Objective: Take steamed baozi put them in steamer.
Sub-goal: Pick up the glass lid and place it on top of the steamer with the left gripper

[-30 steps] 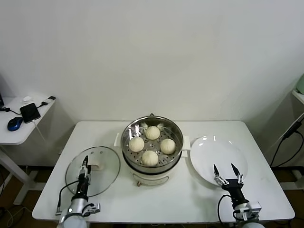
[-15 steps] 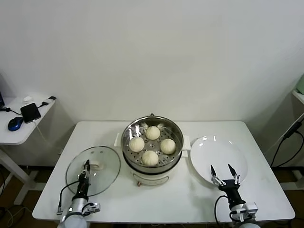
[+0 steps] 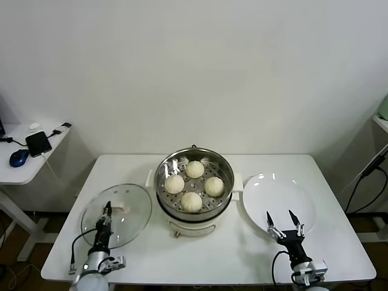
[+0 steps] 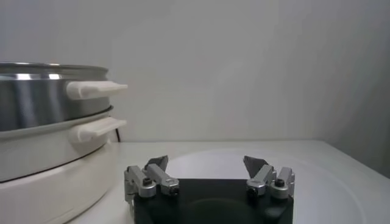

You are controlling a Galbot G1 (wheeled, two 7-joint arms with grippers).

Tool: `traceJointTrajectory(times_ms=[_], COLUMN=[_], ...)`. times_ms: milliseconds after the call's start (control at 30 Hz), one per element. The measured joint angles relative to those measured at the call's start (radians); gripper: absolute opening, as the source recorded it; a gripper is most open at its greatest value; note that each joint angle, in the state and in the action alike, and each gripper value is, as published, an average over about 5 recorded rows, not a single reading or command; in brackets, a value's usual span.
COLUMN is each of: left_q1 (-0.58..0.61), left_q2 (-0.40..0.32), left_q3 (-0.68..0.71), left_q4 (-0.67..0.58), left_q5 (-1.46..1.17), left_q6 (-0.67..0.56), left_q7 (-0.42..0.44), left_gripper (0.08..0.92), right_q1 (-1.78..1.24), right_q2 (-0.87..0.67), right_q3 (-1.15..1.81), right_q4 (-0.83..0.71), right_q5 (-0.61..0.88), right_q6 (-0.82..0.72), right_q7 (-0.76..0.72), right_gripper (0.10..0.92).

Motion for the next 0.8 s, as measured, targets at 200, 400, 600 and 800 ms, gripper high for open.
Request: traceJointTrajectory(times_ms=[200,400,600,800], left_q1=[0.042,0.06,0.044,0.002], left_q2=[0.027,0.082,0.143,0.167], left_q3=[-0.006,0.0,0.036,0.135], left_q4=[-0.153,-0.332,-0.491,-0.604], left_q5=[-0.071,-0.112,-0.114,-0.078], left_q6=[0.051,0.148,0.279,0.427], left_q7=[0.079,0.2,0.318,0.421], left_gripper=[0.133,0.133,0.133,0.133], right_q1=[-0.005,-0.003,-0.009,-0.009], right_q2=[-0.008,-0.004,-0.002,-0.002], right_q3=[0.001,0.005,0.008,0.01], right_q4=[0.013,0.026,0.034,0.045], right_q5=[-0.007,-0.034,-0.066,-0.085], right_q6=[-0.005,-0.019,-0.029,-0.033], right_q7=[0.012,0.039,0.061,0.08], right_gripper=[0.823,0.823,0.823,0.823])
